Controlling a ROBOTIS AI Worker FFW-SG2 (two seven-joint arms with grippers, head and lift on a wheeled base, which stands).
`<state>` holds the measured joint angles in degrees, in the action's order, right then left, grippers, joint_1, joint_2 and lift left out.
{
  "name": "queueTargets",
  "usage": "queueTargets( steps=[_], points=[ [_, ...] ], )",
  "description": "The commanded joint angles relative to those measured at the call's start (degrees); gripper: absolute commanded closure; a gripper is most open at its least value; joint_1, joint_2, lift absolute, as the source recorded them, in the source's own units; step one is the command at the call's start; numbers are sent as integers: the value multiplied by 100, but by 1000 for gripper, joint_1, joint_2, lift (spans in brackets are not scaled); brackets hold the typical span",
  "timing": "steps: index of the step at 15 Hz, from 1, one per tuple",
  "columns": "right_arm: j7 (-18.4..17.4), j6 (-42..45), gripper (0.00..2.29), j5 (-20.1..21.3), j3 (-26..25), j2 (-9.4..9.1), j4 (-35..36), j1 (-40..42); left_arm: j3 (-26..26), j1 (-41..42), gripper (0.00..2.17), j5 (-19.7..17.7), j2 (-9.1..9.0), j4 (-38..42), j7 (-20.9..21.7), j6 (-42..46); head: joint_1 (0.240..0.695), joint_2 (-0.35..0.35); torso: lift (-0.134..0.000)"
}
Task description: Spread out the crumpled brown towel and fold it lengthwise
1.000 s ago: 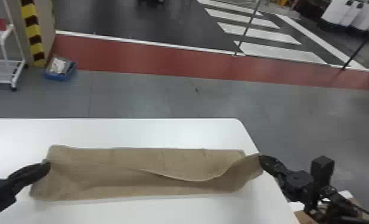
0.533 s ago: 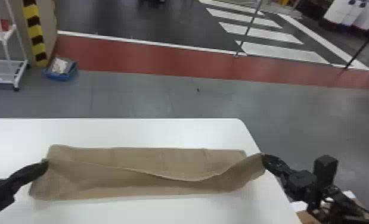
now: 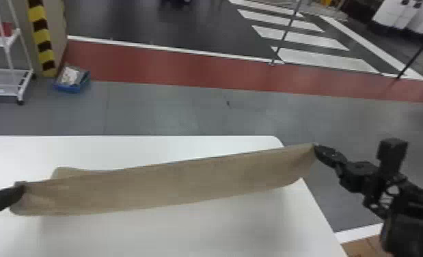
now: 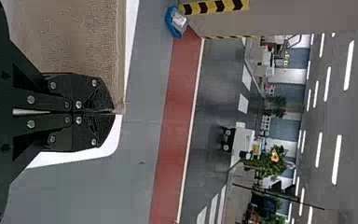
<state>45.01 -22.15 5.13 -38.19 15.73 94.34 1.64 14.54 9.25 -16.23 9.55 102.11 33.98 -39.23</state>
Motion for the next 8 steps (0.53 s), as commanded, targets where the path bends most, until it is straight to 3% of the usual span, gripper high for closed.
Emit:
queueTargets(
  steps=[1,4,8],
  points=[
    [-1,-259,1450,515,365,1,-407,-859,136,-266,1241,103,21,-42,-14,-11,695,-311,0],
    [-133,-593,1450,805,884,-34,-829,-1588,286,-1013,1241,182,56,-648,-67,24,695,-253,0],
    [-406,-664,1450,972,1218,-131,-1330,-2309,224,-1980,1241,252,214,-1501,-190,341,695,-163,0]
  ],
)
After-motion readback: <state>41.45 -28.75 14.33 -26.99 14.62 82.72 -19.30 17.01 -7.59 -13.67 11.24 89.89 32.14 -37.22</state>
